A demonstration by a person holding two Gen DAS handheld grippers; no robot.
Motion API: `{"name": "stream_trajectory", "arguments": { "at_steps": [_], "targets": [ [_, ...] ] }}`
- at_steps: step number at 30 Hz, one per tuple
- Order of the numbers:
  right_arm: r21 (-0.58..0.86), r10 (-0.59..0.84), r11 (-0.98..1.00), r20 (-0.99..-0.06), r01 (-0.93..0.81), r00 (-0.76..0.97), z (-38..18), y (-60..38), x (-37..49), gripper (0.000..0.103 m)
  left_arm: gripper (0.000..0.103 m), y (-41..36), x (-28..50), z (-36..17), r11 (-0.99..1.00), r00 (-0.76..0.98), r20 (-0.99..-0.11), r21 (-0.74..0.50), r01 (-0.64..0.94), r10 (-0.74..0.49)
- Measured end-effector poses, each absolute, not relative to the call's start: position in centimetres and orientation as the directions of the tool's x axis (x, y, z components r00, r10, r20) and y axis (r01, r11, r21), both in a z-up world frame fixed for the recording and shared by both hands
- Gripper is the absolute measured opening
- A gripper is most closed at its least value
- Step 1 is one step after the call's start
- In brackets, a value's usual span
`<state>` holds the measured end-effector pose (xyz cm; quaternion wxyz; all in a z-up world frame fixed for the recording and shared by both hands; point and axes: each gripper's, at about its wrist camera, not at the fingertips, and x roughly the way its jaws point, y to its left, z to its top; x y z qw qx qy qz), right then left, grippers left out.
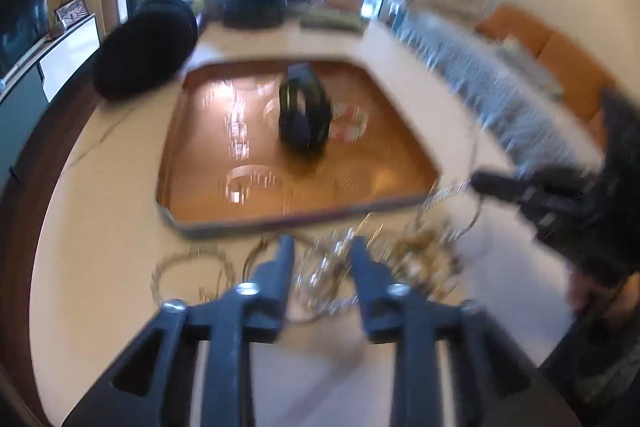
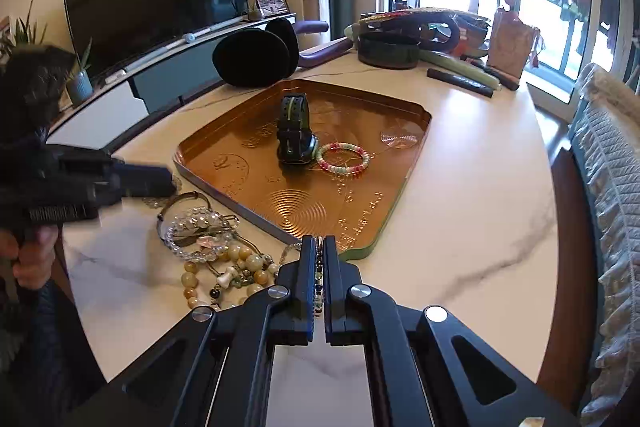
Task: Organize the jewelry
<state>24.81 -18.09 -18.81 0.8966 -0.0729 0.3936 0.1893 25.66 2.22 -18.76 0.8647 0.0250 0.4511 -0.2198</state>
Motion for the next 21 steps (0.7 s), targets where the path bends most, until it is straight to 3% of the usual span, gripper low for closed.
{"name": "stream_trajectory", "arguments": {
  "at_steps": [3, 5, 15, 18, 21],
  "targets": [
    [0.026, 0.286, 0.920, -0.728, -0.392, 0.623, -18.6, -18.2, 24.9, 0.003, 0.035, 1.5, 25.5, -19.6, 0.903, 0.492, -0.810, -0.102, 0.417, -0.318],
    [0.024, 0.280, 0.923, -0.726, -0.385, 0.627, -18.7, -18.4, 24.9, 0.003, 0.045, 1.3, 25.8, -20.2, 0.904, 0.482, -0.823, -0.087, 0.417, -0.302],
    [0.053, 0.291, 0.926, -0.728, -0.373, 0.621, -18.9, -18.7, 25.2, 0.003, 0.045, -1.0, 25.2, -19.9, 0.868, 0.514, -0.791, -0.041, 0.495, -0.331],
    [0.055, 0.293, 0.925, -0.736, -0.377, 0.611, -19.2, -18.7, 25.5, 0.003, 0.043, -2.1, 25.7, -21.1, 0.854, 0.484, -0.818, -0.016, 0.521, -0.311],
    [0.066, 0.294, 0.927, -0.743, -0.370, 0.601, -19.5, -18.9, 25.7, 0.003, 0.028, -1.8, 26.5, -21.3, 0.847, 0.449, -0.825, -0.067, 0.527, -0.344]
  ]
}}
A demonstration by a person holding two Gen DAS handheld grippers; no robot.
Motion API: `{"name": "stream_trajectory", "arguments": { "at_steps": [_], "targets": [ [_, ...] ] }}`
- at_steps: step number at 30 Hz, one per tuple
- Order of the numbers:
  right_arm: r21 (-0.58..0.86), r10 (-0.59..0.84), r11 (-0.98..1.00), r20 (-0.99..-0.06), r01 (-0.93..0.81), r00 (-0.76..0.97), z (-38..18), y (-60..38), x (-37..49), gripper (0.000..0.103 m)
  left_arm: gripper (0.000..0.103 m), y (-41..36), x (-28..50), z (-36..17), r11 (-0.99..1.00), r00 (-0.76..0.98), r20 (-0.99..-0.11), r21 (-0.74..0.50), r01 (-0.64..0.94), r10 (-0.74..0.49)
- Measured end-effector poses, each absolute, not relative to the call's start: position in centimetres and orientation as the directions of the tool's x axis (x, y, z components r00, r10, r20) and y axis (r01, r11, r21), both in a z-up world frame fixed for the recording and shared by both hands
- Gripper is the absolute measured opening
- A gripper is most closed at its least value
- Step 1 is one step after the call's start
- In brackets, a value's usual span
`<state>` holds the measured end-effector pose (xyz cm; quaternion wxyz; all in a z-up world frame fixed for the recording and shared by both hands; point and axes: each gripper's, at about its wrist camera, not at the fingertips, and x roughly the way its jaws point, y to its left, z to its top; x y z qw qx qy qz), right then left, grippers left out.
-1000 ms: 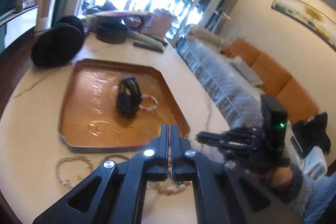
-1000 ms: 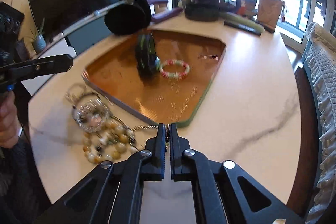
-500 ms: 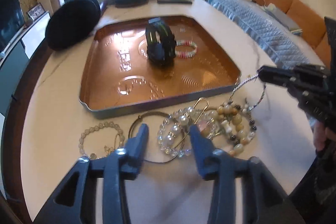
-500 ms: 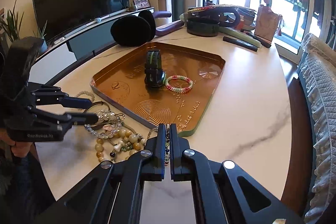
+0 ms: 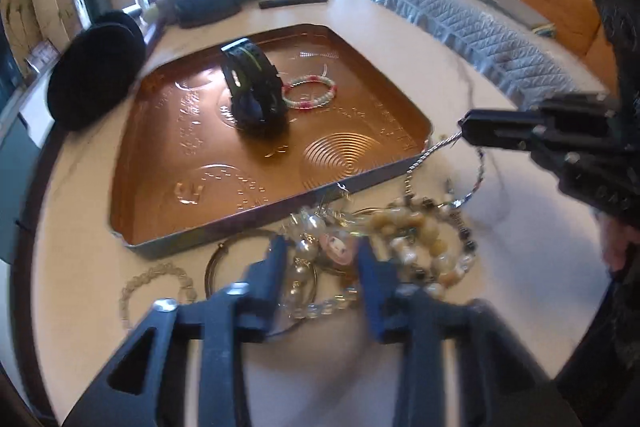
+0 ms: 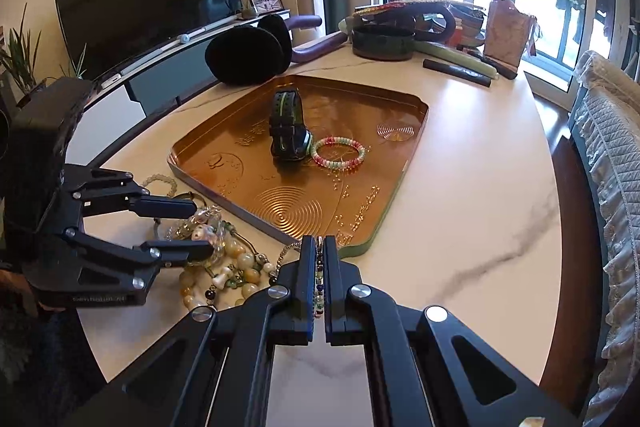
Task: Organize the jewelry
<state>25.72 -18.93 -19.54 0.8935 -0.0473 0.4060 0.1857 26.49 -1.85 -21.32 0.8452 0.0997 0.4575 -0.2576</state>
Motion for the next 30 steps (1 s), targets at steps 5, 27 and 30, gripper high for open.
{"name": "stream_trajectory", "arguments": {
  "at_steps": [5, 27, 30],
  "targets": [
    [0.086, 0.300, 0.929, -0.744, -0.360, 0.597, -19.6, -19.6, 25.9, 0.003, 0.011, -0.4, 26.5, -20.5, 0.852, 0.439, -0.799, -0.164, 0.497, -0.410],
    [0.127, 0.335, 0.925, -0.718, -0.357, 0.611, -18.5, -19.8, 25.5, 0.003, 0.006, 3.6, 25.2, -14.7, 0.802, 0.524, -0.618, -0.346, 0.487, -0.586],
    [0.153, 0.355, 0.923, -0.693, -0.353, 0.628, -17.4, -20.0, 25.2, 0.003, 0.006, 4.5, 24.7, -13.3, 0.789, 0.542, -0.578, -0.379, 0.484, -0.610]
  ]
}}
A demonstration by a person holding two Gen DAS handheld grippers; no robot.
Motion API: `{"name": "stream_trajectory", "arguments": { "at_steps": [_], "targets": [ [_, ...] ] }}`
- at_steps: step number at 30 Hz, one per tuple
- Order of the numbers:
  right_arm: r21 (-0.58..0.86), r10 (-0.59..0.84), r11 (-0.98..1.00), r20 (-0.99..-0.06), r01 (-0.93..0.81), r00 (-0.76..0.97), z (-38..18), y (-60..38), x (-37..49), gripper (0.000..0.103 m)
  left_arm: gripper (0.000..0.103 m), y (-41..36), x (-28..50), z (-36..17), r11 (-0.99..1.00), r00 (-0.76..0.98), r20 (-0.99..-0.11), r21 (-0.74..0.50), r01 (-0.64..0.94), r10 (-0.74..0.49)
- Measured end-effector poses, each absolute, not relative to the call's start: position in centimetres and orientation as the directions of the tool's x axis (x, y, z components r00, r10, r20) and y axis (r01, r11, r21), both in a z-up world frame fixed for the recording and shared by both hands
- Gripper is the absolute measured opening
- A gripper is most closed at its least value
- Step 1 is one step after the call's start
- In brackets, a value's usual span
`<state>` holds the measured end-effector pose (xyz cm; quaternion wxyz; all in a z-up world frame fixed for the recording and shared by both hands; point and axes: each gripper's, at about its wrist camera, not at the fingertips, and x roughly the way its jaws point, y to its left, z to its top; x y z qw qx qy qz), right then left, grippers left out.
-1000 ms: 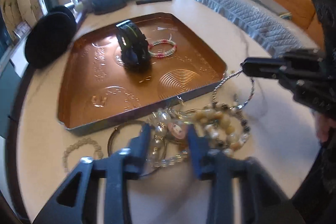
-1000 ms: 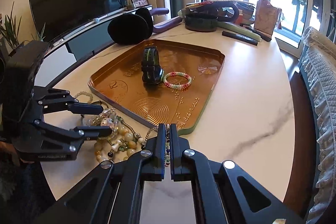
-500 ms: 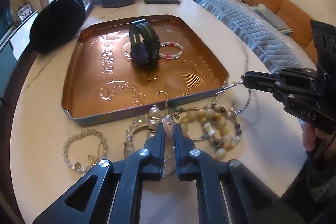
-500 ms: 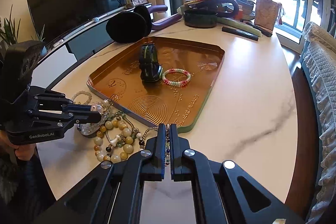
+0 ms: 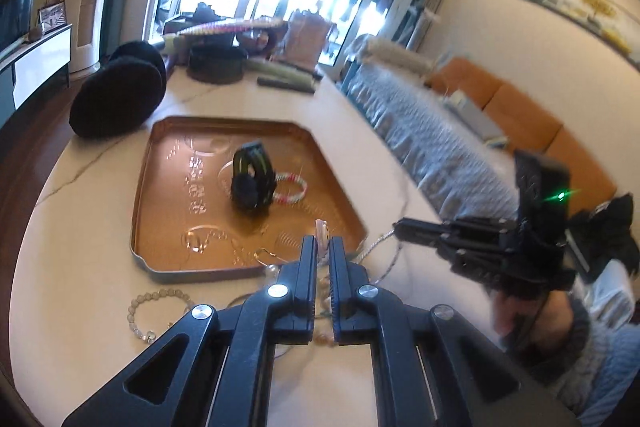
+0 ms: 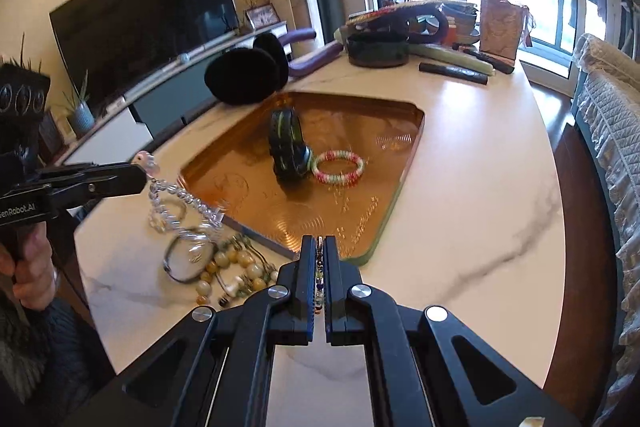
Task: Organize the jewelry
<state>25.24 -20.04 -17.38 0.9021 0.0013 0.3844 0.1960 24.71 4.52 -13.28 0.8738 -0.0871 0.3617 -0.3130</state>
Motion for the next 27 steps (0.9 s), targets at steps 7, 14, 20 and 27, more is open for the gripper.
{"name": "stream_trajectory", "arguments": {
  "at_steps": [7, 14, 20, 27],
  "targets": [
    [0.132, 0.352, 0.926, -0.637, -0.353, 0.686, -14.5, -19.6, 23.7, 0.003, 0.006, 4.8, 23.7, -11.5, 0.816, 0.609, -0.546, -0.337, 0.470, -0.576],
    [0.138, 0.377, 0.919, -0.584, -0.370, 0.719, -11.7, -18.7, 21.8, 0.003, 0.006, 4.4, 22.2, -10.3, 0.841, 0.633, -0.555, -0.324, 0.433, -0.540],
    [0.136, 0.401, 0.910, -0.532, -0.393, 0.746, -8.1, -17.6, 20.3, 0.003, 0.006, 1.5, 20.4, -6.9, 0.884, 0.696, -0.554, -0.196, 0.425, -0.457],
    [0.136, 0.422, 0.904, -0.451, -0.406, 0.787, -3.0, -17.0, 18.7, 0.003, 0.006, -0.3, 17.9, -0.9, 0.906, 0.791, -0.450, -0.115, 0.408, -0.413]
  ]
}}
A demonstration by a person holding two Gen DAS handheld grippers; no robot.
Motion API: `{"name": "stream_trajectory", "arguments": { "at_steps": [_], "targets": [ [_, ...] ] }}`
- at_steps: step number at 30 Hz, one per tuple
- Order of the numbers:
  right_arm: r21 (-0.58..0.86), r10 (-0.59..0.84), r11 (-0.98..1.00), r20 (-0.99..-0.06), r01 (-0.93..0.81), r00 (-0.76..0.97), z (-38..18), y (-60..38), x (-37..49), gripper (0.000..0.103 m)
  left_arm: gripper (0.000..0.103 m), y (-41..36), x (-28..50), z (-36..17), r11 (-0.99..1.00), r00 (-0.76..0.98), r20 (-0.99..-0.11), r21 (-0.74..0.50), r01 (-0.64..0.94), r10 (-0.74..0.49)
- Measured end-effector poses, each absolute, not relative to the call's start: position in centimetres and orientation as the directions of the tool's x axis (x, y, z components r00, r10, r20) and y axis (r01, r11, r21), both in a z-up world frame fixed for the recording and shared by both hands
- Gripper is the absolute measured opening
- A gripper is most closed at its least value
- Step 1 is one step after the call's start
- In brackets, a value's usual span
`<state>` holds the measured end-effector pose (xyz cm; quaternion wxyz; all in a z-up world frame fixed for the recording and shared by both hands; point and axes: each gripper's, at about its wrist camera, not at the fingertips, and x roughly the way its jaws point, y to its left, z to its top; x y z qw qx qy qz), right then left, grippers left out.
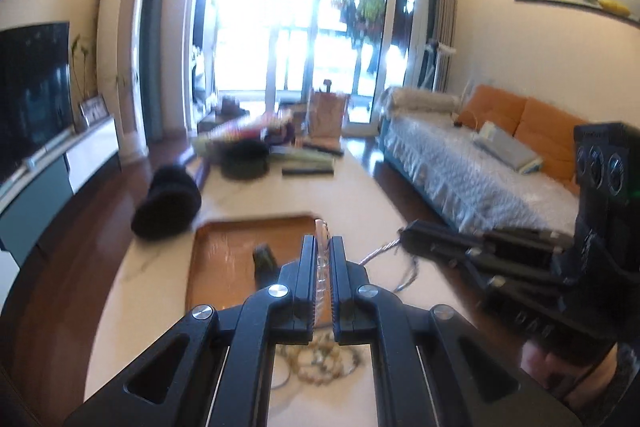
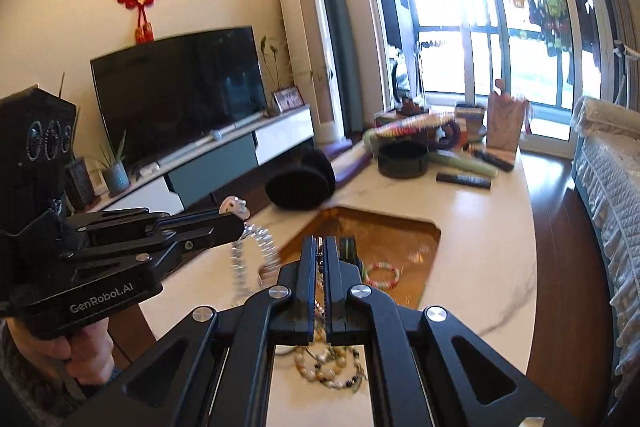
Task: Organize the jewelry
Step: 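Lower the silver chain bracelet onto the copper tray and open the right gripper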
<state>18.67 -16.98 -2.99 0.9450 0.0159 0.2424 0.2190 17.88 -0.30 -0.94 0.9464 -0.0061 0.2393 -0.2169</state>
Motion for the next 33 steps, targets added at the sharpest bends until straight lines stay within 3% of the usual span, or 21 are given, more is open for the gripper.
{"name": "stream_trajectory", "arguments": {
  "at_steps": [6, 10, 28, 33],
  "targets": [
    [0.122, 0.428, 0.902, -0.376, -0.414, 0.822, 0.9, -16.6, 18.1, 0.003, 0.006, 0.7, 17.3, 3.2, 0.919, 0.852, -0.345, -0.128, 0.373, -0.394],
    [0.155, 0.444, 0.895, -0.373, -0.417, 0.815, 0.4, -16.1, 19.4, 0.003, 0.006, 1.2, 18.6, 2.6, 0.933, 0.870, -0.338, -0.150, 0.326, -0.358],
    [0.240, 0.403, 0.913, -0.647, -0.328, 0.647, -15.2, -16.5, 30.8, 0.003, 0.006, 3.2, 33.0, -15.3, 0.979, 0.685, -0.701, -0.116, 0.167, -0.200],
    [0.294, 0.413, 0.910, -0.697, -0.292, 0.586, -19.2, -17.3, 34.3, 0.003, 0.006, 4.0, 36.5, -19.4, 0.977, 0.605, -0.767, -0.173, 0.127, -0.214]
  ]
}}
